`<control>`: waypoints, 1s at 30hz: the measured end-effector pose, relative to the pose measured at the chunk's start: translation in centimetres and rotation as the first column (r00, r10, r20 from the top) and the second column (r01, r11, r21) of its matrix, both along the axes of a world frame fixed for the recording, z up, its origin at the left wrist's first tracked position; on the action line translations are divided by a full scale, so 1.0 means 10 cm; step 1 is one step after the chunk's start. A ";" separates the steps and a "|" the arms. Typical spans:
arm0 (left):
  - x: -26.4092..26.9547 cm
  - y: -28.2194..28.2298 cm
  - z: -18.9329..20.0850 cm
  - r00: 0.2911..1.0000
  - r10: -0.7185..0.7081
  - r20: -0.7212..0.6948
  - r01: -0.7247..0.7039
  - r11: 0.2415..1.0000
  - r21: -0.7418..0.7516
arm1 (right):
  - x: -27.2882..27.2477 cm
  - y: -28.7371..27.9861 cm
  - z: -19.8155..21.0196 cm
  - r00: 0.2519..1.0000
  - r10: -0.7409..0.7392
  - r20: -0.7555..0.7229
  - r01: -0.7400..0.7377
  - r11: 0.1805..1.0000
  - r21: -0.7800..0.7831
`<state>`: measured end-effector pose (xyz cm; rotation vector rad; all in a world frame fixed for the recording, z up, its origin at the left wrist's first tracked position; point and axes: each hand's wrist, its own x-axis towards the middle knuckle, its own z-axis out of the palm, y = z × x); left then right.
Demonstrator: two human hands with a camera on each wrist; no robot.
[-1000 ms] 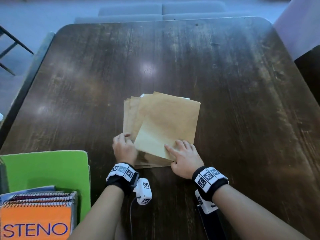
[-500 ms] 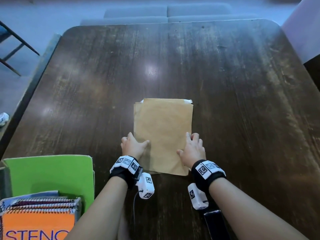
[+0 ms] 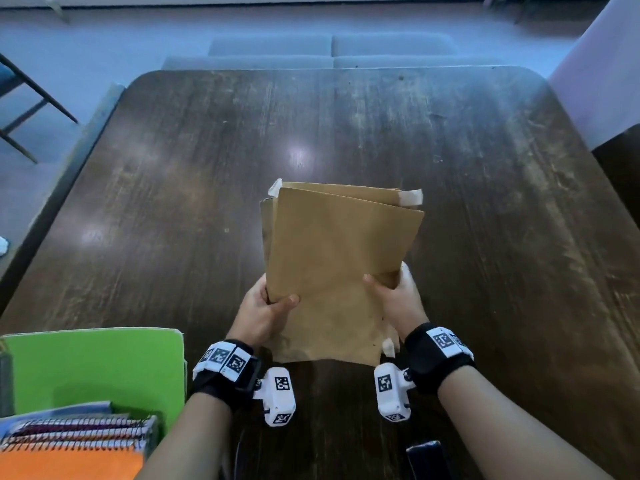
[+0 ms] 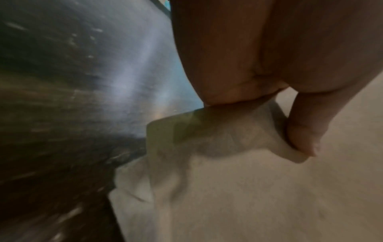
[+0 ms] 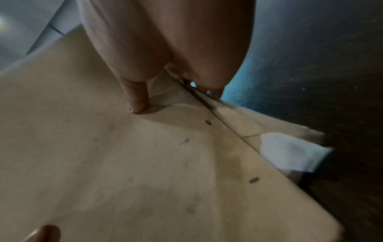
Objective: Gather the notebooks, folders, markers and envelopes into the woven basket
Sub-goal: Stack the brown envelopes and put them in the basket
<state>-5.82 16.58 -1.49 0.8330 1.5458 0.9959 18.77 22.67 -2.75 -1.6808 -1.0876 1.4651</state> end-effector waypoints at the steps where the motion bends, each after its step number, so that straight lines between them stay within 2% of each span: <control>1: -0.01 0.00 0.04 1.000 0.012 -0.002 -0.012 1.000 0.017 | 0.00 -0.01 0.06 0.995 -0.024 -0.093 0.028 0.999 0.041; 3: -0.03 0.02 0.15 0.998 0.050 -0.026 -0.048 0.997 0.061 | -0.02 -0.04 0.22 0.980 -0.044 -0.192 0.070 0.989 0.127; 6: -0.04 0.07 0.33 0.991 0.101 -0.090 -0.087 0.985 0.150 | -0.03 -0.12 0.43 0.965 -0.037 -0.260 0.101 0.966 0.239; 9: -0.05 0.10 0.47 0.987 0.148 -0.055 -0.131 0.962 0.239 | 0.00 -0.21 0.60 0.938 0.020 -0.345 0.088 0.952 0.292; 12: -0.06 0.08 0.43 0.988 0.151 -0.044 -0.138 0.966 0.217 | 0.08 -0.24 0.60 0.971 0.106 -0.215 -0.017 0.925 0.378; 15: -0.01 -0.03 0.35 0.993 0.117 0.015 -0.118 0.983 0.139 | 0.13 -0.30 0.41 0.991 0.076 -0.114 -0.042 0.961 0.272; 17: 0.02 -0.08 0.32 0.996 0.092 0.015 -0.093 0.985 0.144 | 0.15 -0.33 0.32 0.997 0.047 -0.054 -0.034 0.977 0.210; 21: 0.09 -0.09 0.38 0.997 0.066 -0.035 -0.057 0.976 0.210 | 0.17 -0.31 0.43 0.993 0.068 -0.099 -0.037 0.956 0.291; 24: 0.13 -0.06 0.38 0.995 0.040 -0.094 -0.019 0.977 0.214 | 0.19 -0.29 0.49 0.996 0.075 -0.040 -0.058 0.945 0.321; 27: 0.20 -0.06 0.32 0.992 0.020 -0.125 -0.004 0.992 0.126 | 0.17 -0.32 0.48 0.999 0.023 -0.045 -0.013 0.979 0.206; 30: 0.24 -0.05 0.33 0.983 0.017 -0.181 -0.001 0.996 0.091 | 0.25 -0.29 0.27 1.000 0.020 -0.012 -0.020 0.999 0.047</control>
